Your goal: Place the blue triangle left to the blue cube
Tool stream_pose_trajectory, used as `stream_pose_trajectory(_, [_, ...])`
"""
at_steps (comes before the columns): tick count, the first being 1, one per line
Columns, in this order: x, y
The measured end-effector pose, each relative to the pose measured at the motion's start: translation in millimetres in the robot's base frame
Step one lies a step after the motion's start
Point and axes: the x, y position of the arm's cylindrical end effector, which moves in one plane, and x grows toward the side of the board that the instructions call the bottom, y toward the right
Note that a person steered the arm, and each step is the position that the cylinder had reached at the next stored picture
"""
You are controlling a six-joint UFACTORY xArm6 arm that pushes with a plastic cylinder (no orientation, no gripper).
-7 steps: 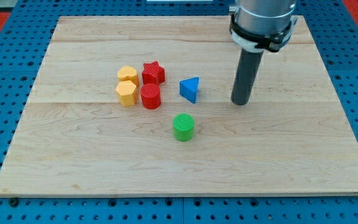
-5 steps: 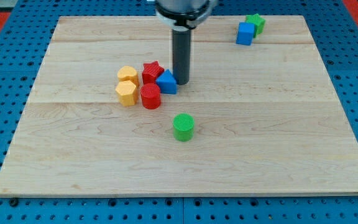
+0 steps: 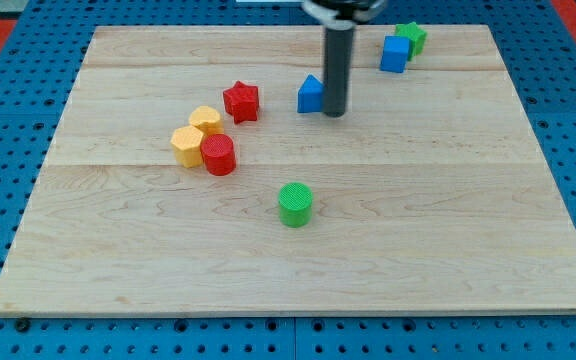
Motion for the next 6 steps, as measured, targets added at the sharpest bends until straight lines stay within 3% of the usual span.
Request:
stream_pose_trajectory(1, [-34.2, -7.6])
stream_pose_trajectory(2, [15.5, -9.2])
stream_pose_trajectory(3, [19.5, -39.2])
stream_pose_trajectory(4, [-27.6, -43.6])
stream_pose_trajectory(5, [-71.2, -10.0])
stream_pose_trajectory(6, [-46.8, -30.4])
